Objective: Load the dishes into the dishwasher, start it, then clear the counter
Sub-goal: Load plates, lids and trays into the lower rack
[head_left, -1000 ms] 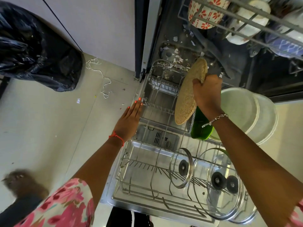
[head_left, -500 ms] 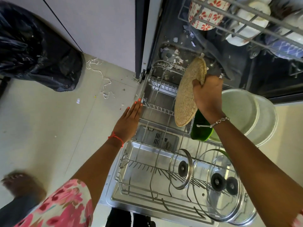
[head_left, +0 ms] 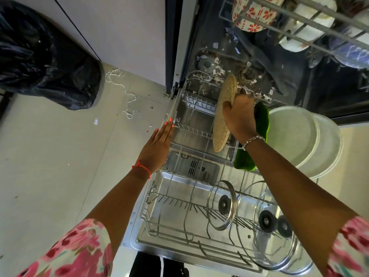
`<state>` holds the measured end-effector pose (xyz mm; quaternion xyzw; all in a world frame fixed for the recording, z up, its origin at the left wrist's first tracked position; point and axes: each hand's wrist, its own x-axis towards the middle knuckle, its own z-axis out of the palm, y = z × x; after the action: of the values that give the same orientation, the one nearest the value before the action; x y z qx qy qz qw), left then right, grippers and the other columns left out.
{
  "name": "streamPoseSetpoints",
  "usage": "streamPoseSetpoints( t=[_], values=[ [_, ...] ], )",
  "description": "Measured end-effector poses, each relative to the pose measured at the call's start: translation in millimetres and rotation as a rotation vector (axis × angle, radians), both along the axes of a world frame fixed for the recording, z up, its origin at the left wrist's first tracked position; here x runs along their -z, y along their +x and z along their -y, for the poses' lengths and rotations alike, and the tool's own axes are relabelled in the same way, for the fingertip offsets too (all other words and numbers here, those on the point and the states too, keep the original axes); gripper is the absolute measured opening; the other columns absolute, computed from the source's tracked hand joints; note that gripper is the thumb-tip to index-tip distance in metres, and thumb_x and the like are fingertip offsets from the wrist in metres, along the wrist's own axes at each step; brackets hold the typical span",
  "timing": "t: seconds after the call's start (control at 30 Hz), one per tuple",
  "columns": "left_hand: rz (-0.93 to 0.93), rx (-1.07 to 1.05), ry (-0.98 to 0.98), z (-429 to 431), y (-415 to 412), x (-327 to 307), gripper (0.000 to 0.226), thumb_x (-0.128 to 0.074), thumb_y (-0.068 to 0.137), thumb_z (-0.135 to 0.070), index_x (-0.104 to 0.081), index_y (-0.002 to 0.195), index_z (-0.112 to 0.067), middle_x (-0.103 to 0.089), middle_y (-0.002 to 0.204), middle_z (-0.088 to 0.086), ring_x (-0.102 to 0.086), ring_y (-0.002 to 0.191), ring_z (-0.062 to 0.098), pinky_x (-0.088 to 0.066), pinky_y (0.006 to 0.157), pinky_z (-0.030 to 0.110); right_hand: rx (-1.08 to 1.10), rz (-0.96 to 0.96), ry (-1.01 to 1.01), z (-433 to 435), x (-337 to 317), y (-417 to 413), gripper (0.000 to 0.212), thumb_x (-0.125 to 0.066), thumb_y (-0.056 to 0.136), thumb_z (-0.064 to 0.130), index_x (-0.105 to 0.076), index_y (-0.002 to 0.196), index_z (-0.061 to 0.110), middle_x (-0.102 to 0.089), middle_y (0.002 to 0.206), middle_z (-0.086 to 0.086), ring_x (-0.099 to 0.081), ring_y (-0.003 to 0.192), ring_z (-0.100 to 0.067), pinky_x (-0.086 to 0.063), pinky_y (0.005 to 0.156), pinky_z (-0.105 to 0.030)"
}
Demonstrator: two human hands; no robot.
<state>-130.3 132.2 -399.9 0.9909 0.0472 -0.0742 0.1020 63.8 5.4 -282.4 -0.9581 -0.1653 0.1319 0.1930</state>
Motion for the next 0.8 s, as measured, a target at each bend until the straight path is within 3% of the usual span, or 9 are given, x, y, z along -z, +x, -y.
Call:
streamPoseSetpoints(
  t=[0.1,0.2,0.33,0.47,0.57,0.63,0.67,0.73,0.8],
  values=[
    [-0.026,0.007,0.006,-1,0,0,0.068,-0.054,0.080,0.002,-0.025,0.141,0.005,-0.023,0.149,0.024,-0.022,0.138,0.035,-0.021,0.108,0.040,-0.037,-0.050,-0.013,-2,5,-2,0.019,-0.043,0.097,0.017,-0.052,0.091,0.001,-0.043,0.088,-0.011,-0.038,0.081,-0.019,-0.027,0.065,-0.016],
    [-0.054,0.003,0.011,-2,1,-2,0.071,-0.055,0.079,0.004,-0.021,0.142,0.005,-0.021,0.150,0.023,-0.022,0.139,0.035,-0.021,0.109,0.040,-0.058,-0.161,0.045,-7,15,-5,0.025,-0.045,0.097,0.026,-0.045,0.078,0.010,-0.046,0.084,-0.012,-0.044,0.070,-0.022,-0.039,0.063,-0.024],
    [-0.084,0.007,-0.017,-4,2,-6,0.077,-0.064,0.072,0.005,-0.028,0.139,0.006,-0.029,0.147,0.023,-0.032,0.135,0.034,-0.026,0.107,0.041,-0.098,-0.240,0.052,-5,16,-8,0.045,-0.049,0.095,0.035,-0.032,0.057,0.018,-0.041,0.060,-0.006,-0.037,0.050,-0.016,-0.029,0.040,-0.011],
    [-0.095,0.015,-0.079,-8,-1,-17,0.077,-0.073,0.069,0.001,-0.036,0.136,0.007,-0.036,0.144,0.023,-0.036,0.132,0.034,-0.031,0.104,0.041,-0.167,-0.273,0.029,4,1,-16,0.047,-0.045,0.096,0.038,-0.036,0.057,0.013,-0.038,0.054,-0.002,-0.037,0.049,-0.013,-0.030,0.048,-0.020],
    [-0.103,-0.037,-0.190,-11,-6,-41,0.074,-0.060,0.084,-0.007,-0.016,0.143,0.002,-0.016,0.152,0.018,-0.009,0.139,0.028,-0.013,0.111,0.037,-0.152,-0.268,0.007,10,-10,-29,0.041,-0.039,0.094,0.047,-0.047,0.083,0.008,-0.038,0.063,-0.002,-0.036,0.054,-0.012,-0.028,0.050,-0.019],
    [-0.148,-0.059,-0.216,-13,-8,-63,0.073,-0.050,0.092,-0.015,-0.001,0.145,-0.003,0.002,0.154,0.013,0.006,0.141,0.025,-0.002,0.115,0.034,-0.170,-0.289,-0.033,12,-23,-40,0.051,-0.036,0.093,0.049,-0.047,0.110,0.002,-0.047,0.071,-0.015,-0.048,0.059,-0.018,-0.037,0.053,-0.021],
    [-0.170,-0.072,-0.215,-15,-9,-80,0.072,-0.046,0.095,-0.020,0.003,0.145,-0.005,0.009,0.154,0.011,0.010,0.142,0.023,0.002,0.116,0.033,-0.205,-0.289,-0.067,12,-36,-46,0.056,-0.036,0.095,0.044,-0.038,0.129,-0.001,-0.055,0.090,-0.026,-0.058,0.072,-0.028,-0.043,0.059,-0.025],
    [-0.238,-0.113,-0.198,-21,-14,-120,0.069,-0.038,0.098,-0.028,0.007,0.147,-0.007,0.016,0.154,0.007,0.014,0.143,0.021,0.005,0.118,0.033,-0.307,-0.295,-0.158,11,-69,-60,0.062,-0.034,0.098,0.039,-0.019,0.144,0.000,-0.042,0.134,-0.028,-0.057,0.107,-0.037,-0.049,0.071,-0.030],
    [-0.249,-0.164,-0.195,-28,-23,-159,0.069,-0.037,0.098,-0.033,0.005,0.148,-0.009,0.014,0.155,0.005,0.014,0.143,0.020,0.005,0.118,0.034,-0.406,-0.304,-0.226,6,-106,-75,0.060,-0.032,0.099,0.038,-0.017,0.145,0.003,-0.029,0.147,-0.020,-0.046,0.124,-0.033,-0.047,0.091,-0.037]
  ],
)
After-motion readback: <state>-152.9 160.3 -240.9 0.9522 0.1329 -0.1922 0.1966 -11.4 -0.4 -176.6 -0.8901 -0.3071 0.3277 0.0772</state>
